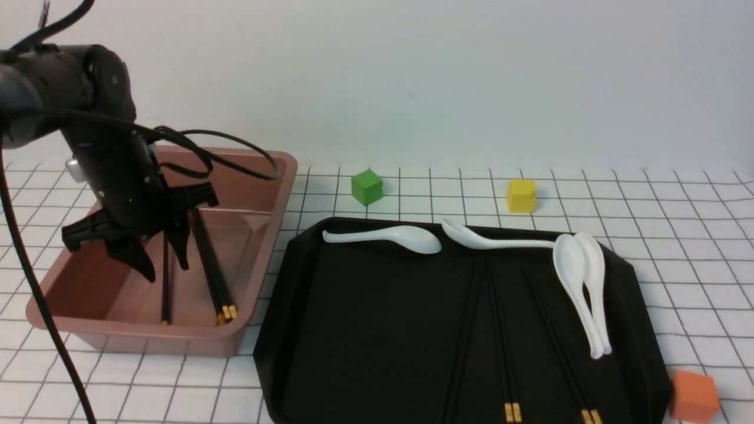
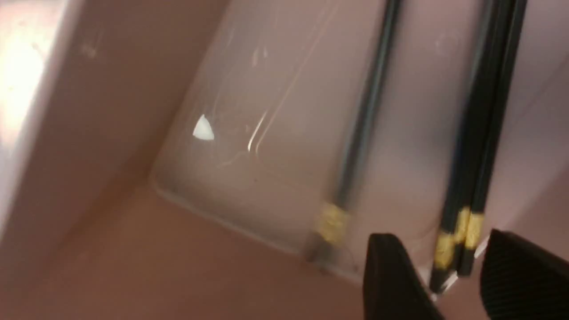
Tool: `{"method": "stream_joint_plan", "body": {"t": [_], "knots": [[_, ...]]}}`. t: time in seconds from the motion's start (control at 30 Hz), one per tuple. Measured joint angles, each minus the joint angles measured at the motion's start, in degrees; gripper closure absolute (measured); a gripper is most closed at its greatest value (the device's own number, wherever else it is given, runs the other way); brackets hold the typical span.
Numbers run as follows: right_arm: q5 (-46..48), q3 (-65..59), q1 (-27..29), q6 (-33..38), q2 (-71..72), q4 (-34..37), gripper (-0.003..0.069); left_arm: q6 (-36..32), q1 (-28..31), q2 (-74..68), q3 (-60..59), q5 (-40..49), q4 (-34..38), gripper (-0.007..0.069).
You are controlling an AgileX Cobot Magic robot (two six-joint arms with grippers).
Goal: On white black tablecloth take chopsticks from black tray and put them in box.
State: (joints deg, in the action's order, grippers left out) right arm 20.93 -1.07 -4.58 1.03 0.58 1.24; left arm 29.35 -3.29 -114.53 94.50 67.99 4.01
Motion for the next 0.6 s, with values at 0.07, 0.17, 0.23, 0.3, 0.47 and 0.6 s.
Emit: {"method": "stream_joint_plan", "body": {"t": [0.07, 0.17, 0.23, 0.3, 0.47, 0.6], "knots": [[0.0, 0.0, 0.0, 0.0, 0.0, 0.0, 0.0419, -1.7, 0.0, 1.91, 1.55, 1.34, -0.06, 0.032], [0.0, 0.0, 0.0, 0.0, 0.0, 0.0, 0.0419, -5.96, 0.0, 8.56, 2.47, 1.56, -0.22, 0.0412], [0.0, 0.0, 0.0, 0.0, 0.0, 0.0, 0.0419, -7.68, 0.0, 13.9, 1.8, 1.77, -0.24, 0.0482], [0.0, 0.0, 0.0, 0.0, 0.0, 0.0, 0.0419, -9.11, 0.0, 19.98, -0.41, 1.84, -0.24, 0.0575], [0.0, 0.0, 0.0, 0.0, 0.0, 0.0, 0.0419, -14.15, 0.0, 39.14, -16.24, -5.01, 0.27, 0.0637], [0.0, 0.0, 0.0, 0.0, 0.0, 0.0, 0.0419, -19.1, 0.0, 56.92, -37.09, -20.23, 4.0, 0.0637]]}}
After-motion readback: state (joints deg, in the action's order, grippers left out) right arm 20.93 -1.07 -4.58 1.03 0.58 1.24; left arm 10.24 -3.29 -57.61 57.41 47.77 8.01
